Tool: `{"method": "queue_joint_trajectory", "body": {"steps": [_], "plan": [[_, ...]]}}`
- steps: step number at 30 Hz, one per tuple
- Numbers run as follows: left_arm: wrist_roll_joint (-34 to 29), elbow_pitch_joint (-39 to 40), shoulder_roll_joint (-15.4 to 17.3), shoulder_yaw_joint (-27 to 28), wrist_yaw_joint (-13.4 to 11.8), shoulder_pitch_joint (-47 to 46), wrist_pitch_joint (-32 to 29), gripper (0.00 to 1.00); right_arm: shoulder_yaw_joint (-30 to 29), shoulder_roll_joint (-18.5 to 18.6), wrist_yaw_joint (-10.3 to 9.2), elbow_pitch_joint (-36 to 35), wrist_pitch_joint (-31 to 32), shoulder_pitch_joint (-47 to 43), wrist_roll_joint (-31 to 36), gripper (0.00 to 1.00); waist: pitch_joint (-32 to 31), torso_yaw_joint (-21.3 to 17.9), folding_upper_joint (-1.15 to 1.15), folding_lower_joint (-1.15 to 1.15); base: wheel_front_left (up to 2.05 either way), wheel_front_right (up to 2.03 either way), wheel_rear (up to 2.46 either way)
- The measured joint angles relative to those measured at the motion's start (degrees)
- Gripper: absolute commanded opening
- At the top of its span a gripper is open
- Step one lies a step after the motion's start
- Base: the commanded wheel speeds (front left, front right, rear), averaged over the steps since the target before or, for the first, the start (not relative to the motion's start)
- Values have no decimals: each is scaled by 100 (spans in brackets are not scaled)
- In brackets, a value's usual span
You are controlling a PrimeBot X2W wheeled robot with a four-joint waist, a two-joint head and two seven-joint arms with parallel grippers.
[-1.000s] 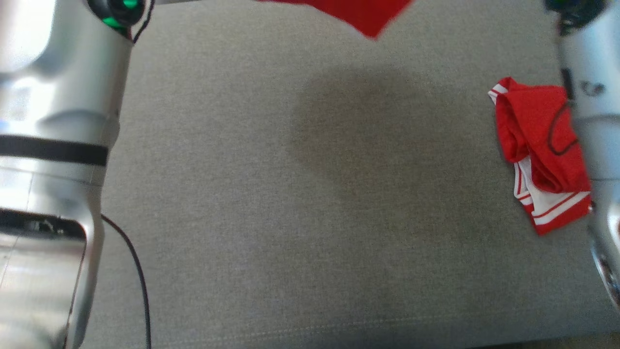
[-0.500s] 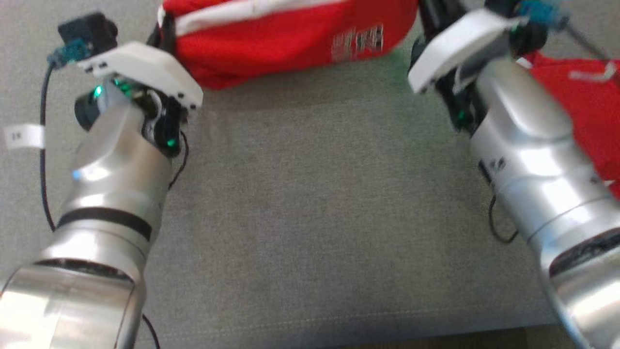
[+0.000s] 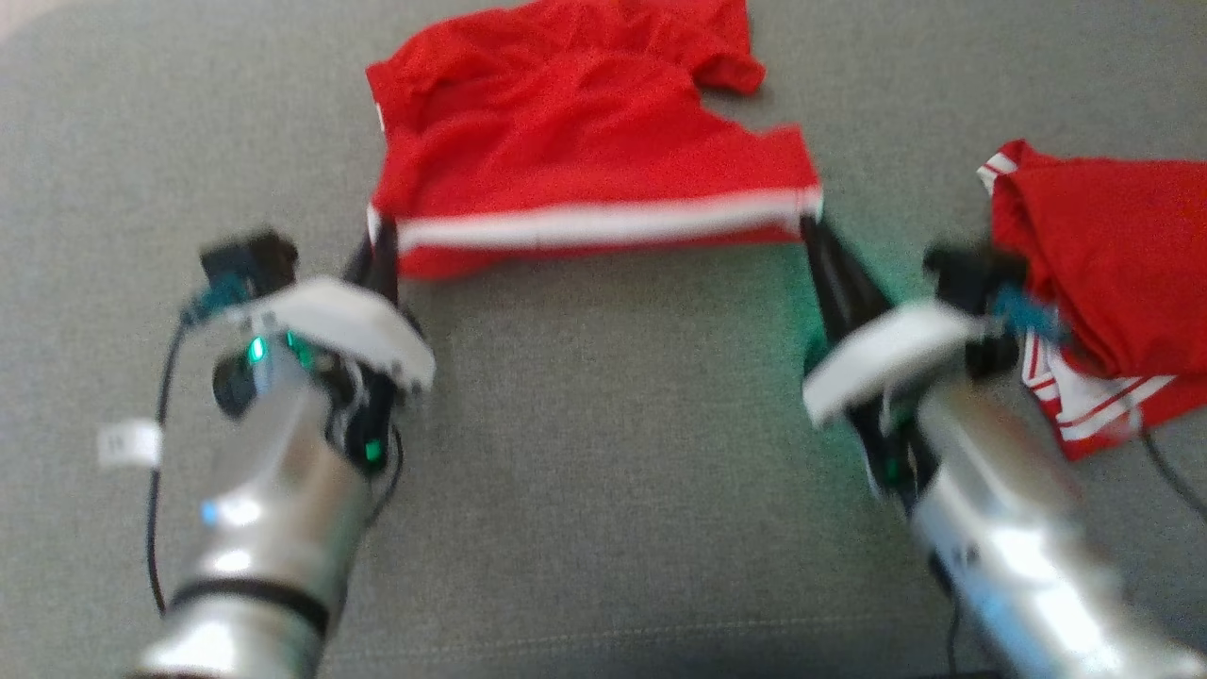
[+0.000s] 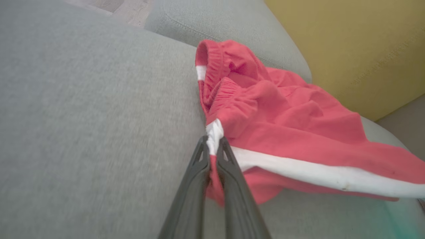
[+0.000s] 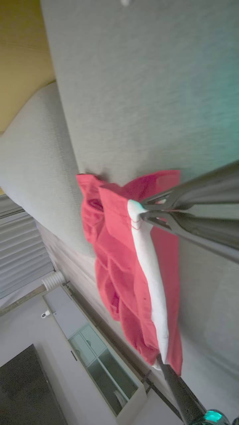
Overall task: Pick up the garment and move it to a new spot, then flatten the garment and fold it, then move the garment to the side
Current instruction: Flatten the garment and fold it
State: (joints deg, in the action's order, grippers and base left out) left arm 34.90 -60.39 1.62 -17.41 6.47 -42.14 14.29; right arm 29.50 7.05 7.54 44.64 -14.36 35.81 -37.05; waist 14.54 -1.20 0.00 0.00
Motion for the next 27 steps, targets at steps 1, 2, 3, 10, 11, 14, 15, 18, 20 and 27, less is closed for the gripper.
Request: {"method": "queue_joint_trajectory", "body": {"steps": [1,2,3,10,11,14,15,18,20,27], "plan": [[-64,149,7,19,0,232,0,0,-20,34,0,-144,0,-286,40,0,-74,2,0,0,0,0,0],[-119,309,7,55,0,469,0,0,-40,78,0,-291,0,-555,89,0,-150,6,0,0,0,0,0],[-152,467,8,121,-1,699,0,0,-73,119,0,-448,0,-801,116,0,-225,12,0,0,0,0,0],[-407,1701,205,179,-145,2207,0,0,-441,288,0,-1439,212,-2163,271,0,-718,35,0,0,0,0,0],[-407,1869,234,174,-160,2419,-1,0,-526,289,0,-1628,294,-2334,325,0,-781,37,0,0,0,0,0],[-412,2577,345,113,-279,3061,-143,0,-877,301,0,-2327,625,-2909,530,0,-953,62,0,0,0,0,0],[-434,2878,388,82,-344,3257,-260,0,-992,302,0,-2587,789,-3127,609,0,-1000,75,0,0,0,0,0],[-452,3863,524,-22,-595,3810,-725,0,-1340,287,0,-3383,1330,-3813,837,0,-1103,108,0,0,0,0,0],[-452,4228,566,-32,-695,4002,-880,0,-1462,275,0,-3650,1532,-4042,931,0,-1123,116,0,0,0,0,0],[-448,6299,914,-44,-1306,5097,-1898,0,-2035,63,0,-5230,2572,-5029,1392,0,-1135,110,0,0,0,0,0]]}}
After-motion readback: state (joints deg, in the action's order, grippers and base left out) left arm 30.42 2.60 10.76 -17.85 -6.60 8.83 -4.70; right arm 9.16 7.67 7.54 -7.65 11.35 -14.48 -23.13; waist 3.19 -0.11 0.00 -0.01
